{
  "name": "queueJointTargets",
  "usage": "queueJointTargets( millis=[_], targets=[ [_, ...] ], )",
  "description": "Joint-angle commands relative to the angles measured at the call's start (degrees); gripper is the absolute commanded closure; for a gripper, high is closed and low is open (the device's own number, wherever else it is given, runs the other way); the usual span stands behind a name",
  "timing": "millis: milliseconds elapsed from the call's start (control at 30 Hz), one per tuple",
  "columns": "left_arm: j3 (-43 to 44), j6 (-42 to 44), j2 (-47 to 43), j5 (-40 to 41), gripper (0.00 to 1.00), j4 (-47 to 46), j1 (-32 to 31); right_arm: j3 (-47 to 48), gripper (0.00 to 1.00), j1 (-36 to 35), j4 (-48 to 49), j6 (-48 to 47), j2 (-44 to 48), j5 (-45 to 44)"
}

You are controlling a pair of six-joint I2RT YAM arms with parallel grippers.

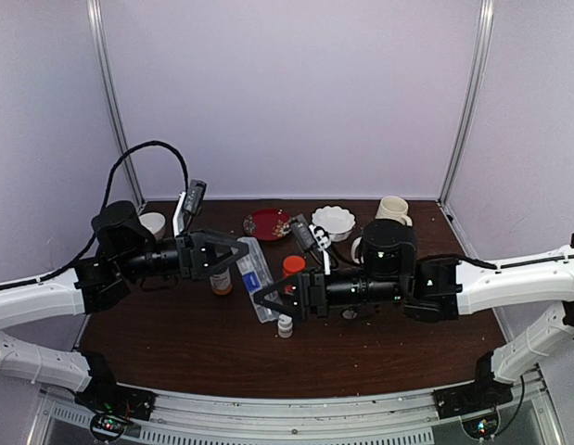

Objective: Sort the pills into containers
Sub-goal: Pass from the right arm to the left

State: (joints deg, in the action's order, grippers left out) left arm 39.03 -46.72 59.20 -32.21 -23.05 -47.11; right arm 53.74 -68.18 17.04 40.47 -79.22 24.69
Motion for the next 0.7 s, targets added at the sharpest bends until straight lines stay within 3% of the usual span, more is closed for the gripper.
queueJointTargets(
  millis=[0, 367, 500, 667],
  targets=[
    [0.7, -1.9, -0.6, -3.1, 0.05, -4.2, -0.3, 2.1, 0.37, -0.3, 6.5, 0.6, -1.2, 2.5],
    [0.5, -3.1, -1.5, -5.6, 0.3, -4.6, -0.3, 1.8, 0.36, -0.2, 12.0, 3.0, -3.5, 3.3],
    [0.6, -2.6, -2.1, -4.4, 0.49, -3.1, -0.3, 1.9, 0.24, -0.2, 10.3, 2.0, -3.2, 1.6],
    [1.9, -0.3, -3.3, -0.2, 0.55, 2.9, -0.3, 1.7, 0.12, -0.2, 4.2, -1.1, -1.6, -3.6]
  ],
)
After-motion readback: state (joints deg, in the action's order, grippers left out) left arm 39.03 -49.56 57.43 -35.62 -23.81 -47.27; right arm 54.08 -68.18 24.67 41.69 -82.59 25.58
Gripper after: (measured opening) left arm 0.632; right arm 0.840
